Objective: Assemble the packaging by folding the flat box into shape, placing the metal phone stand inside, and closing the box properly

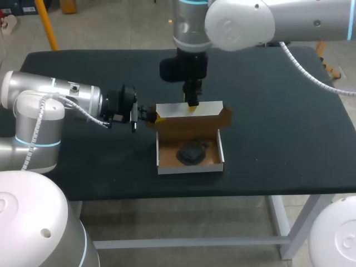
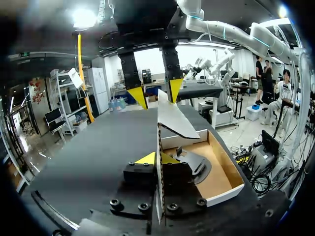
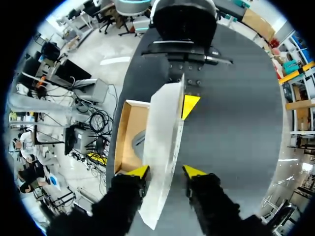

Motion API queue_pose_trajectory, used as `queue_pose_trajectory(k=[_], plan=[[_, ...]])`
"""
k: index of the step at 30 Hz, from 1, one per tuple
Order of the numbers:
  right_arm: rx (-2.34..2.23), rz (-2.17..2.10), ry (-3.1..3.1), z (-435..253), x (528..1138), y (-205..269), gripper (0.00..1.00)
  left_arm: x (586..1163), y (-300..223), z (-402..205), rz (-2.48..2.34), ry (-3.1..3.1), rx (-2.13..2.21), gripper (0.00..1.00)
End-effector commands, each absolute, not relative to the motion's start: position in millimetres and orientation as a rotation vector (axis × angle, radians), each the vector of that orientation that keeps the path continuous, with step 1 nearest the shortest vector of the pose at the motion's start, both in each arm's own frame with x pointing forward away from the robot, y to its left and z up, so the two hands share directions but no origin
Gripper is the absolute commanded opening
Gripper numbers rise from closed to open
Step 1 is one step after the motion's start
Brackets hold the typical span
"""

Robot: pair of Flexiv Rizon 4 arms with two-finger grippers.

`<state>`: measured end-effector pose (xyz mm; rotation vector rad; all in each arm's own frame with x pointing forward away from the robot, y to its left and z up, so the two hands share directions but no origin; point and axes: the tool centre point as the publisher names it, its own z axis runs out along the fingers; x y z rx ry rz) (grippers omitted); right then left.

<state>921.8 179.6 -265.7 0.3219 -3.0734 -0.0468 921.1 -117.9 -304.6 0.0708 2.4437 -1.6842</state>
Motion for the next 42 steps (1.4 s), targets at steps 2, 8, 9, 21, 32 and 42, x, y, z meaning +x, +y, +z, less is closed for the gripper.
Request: queue_pose_trajectory(k=[2,8,9,21,32,42], plan=[[0.322,-0.033,-3.050,-273.0,927.6,184.5,0.43,920.4,-118.7,-305.0,-1.686,2.443,0.072,0.00],[0.320,-0.026,-3.037,-276.3,927.6,184.8,0.15,920.4,-118.7,-305.0,-1.686,2.443,0.072,0.00],[0.320,-0.025,-3.036,-276.4,927.5,184.8,0.07,920.4,-118.7,-305.0,-1.686,2.443,0.072,0.00],[0.332,-0.007,-3.060,-272.0,923.5,185.8,0.00,920.4,-118.7,-305.0,-1.686,2.443,0.072,0.00],[0.299,-0.087,-3.057,-252.6,918.3,179.1,1.00,920.4,-118.7,-305.0,-1.686,2.443,0.072,0.00],[0.042,-0.214,-3.023,-224.3,924.8,172.0,1.00,920.4,-118.7,-305.0,-1.686,2.443,0.072,0.00]])
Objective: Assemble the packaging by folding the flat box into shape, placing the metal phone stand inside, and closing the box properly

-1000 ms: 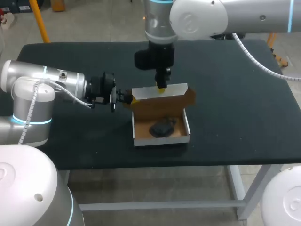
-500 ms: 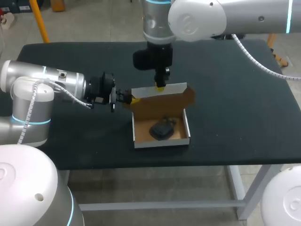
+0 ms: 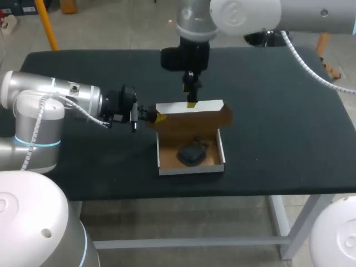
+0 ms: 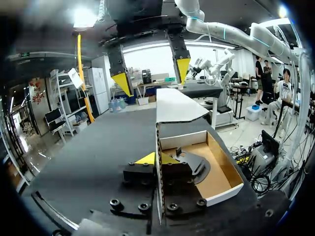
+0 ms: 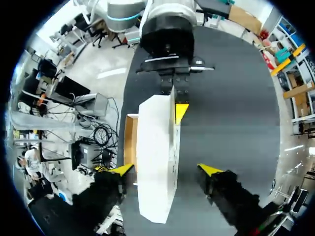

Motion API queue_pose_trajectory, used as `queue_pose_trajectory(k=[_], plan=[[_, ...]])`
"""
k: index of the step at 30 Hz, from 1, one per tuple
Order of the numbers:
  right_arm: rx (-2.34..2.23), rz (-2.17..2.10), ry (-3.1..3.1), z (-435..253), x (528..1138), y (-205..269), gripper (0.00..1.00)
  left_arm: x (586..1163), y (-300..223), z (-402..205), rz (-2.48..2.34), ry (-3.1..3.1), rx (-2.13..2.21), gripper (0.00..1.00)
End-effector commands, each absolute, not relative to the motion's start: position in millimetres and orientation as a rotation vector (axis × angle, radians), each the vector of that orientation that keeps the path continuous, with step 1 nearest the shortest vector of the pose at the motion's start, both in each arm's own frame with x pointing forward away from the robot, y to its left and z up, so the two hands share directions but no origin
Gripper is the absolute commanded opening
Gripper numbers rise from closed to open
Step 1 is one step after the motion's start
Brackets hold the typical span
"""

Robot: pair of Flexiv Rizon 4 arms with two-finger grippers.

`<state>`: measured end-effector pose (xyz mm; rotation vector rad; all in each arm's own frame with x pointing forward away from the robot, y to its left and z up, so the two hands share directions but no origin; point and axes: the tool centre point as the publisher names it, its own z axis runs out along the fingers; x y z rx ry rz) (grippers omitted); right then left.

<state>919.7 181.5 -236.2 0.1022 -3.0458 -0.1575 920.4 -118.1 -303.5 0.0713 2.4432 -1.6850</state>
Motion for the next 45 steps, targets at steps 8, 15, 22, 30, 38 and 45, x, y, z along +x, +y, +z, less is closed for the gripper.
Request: queue_pose_trajectory(k=[8,15,22,30,38,45], plan=[[-0.244,-0.252,-3.024,-205.8,931.4,165.2,1.00,920.4,-118.7,-305.0,-1.686,2.443,0.072,0.00],[-0.337,-0.218,-3.034,-201.5,933.3,161.2,1.00,920.4,-118.7,-305.0,-1.686,2.443,0.072,0.00],[-0.337,-0.218,-3.034,-201.5,933.3,161.2,1.00,920.4,-118.7,-305.0,-1.686,2.443,0.072,0.00],[-0.440,-0.225,-3.017,-199.1,935.4,158.3,1.00,912.0,-118.1,-301.5,-1.602,2.385,0.188,0.00],[-0.815,-0.221,-2.897,-203.2,940.2,146.5,1.00,901.1,-120.8,-304.7,-1.529,2.333,0.270,0.00],[-0.947,-0.247,-2.829,-206.2,937.3,137.5,1.00,899.8,-121.2,-309.1,-1.481,2.301,0.292,0.00]])
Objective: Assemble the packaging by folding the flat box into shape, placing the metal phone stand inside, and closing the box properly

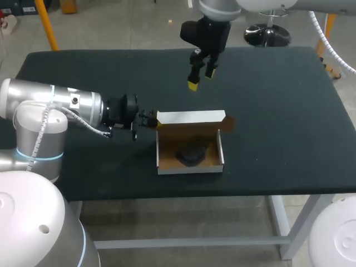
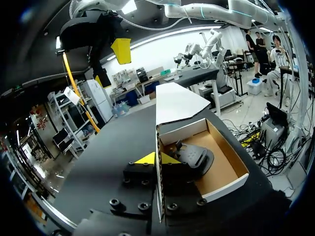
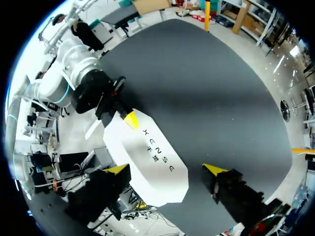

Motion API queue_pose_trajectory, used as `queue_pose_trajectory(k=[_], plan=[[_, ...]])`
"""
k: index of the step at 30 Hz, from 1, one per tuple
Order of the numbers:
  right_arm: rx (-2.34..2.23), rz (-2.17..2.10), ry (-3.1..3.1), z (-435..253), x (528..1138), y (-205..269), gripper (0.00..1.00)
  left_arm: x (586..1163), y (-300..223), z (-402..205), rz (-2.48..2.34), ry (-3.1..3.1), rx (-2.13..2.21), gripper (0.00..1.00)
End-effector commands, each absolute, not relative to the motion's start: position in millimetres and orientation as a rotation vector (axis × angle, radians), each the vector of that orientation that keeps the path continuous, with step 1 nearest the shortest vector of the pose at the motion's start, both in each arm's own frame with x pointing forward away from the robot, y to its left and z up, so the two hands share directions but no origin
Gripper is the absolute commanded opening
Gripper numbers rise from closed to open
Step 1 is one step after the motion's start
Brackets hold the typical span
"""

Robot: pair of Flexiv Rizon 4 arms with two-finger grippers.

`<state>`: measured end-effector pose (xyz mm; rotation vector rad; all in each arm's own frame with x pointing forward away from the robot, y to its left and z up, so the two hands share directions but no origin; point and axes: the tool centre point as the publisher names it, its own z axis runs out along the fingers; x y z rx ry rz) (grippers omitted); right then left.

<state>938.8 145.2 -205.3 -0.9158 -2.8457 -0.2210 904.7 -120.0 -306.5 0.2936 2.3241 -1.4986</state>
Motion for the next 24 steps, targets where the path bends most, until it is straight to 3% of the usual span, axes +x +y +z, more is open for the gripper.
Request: queue_pose_trajectory(k=[1,24], plan=[[-0.959,-0.253,-2.820,-206.3,936.9,136.3,1.00,899.3,-121.3,-309.4,-1.482,2.297,0.297,0.00],[-1.138,-0.327,-2.705,-211.3,918.9,125.3,1.00,891.1,-120.9,-314.6,-1.391,2.215,0.409,0.00]])
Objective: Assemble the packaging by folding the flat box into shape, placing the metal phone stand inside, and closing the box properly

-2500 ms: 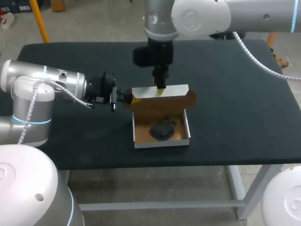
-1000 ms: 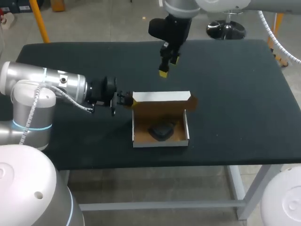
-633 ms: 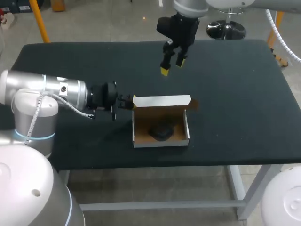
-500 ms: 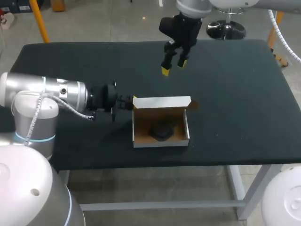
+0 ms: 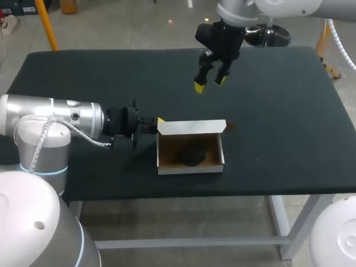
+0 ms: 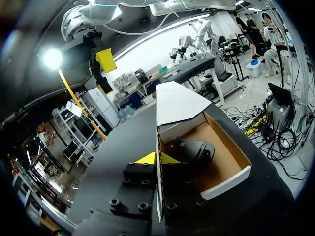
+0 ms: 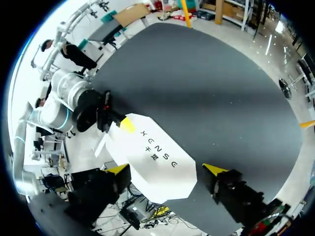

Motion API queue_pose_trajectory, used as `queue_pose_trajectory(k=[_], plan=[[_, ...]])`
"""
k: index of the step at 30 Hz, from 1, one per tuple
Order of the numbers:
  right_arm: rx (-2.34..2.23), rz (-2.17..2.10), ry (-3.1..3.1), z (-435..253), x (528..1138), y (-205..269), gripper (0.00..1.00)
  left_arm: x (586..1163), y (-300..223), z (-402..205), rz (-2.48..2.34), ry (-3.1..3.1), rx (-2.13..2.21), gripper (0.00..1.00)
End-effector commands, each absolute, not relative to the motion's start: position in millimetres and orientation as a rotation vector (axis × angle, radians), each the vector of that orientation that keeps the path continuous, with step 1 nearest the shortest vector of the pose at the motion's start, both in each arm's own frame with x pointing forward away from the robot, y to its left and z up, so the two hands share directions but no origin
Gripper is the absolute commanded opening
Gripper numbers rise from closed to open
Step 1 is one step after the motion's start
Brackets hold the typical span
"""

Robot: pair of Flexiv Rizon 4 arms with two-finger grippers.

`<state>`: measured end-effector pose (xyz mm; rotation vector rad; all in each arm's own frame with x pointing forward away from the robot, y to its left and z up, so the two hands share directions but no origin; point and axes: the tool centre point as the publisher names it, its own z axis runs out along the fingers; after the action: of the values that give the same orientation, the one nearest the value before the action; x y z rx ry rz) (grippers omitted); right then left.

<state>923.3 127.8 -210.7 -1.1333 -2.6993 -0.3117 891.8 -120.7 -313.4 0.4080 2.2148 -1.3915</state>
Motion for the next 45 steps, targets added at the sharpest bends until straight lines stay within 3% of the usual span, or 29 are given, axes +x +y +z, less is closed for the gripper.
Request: queue_pose_trajectory(k=[1,12,38,45], plan=[[-1.138,-0.327,-2.705,-211.3,918.9,125.3,1.00,891.1,-120.9,-314.6,-1.391,2.215,0.409,0.00],[-1.138,-0.327,-2.705,-211.3,918.9,125.3,1.00,891.1,-120.9,-314.6,-1.391,2.215,0.409,0.00],[-1.941,-0.093,-2.068,-236.5,897.5,98.0,1.00,871.1,-119.9,-326.5,-1.268,2.077,0.555,0.00],[-1.967,-0.092,-2.012,-235.8,894.5,94.7,1.00,871.6,-119.5,-328.1,-1.263,2.069,0.560,0.00]])
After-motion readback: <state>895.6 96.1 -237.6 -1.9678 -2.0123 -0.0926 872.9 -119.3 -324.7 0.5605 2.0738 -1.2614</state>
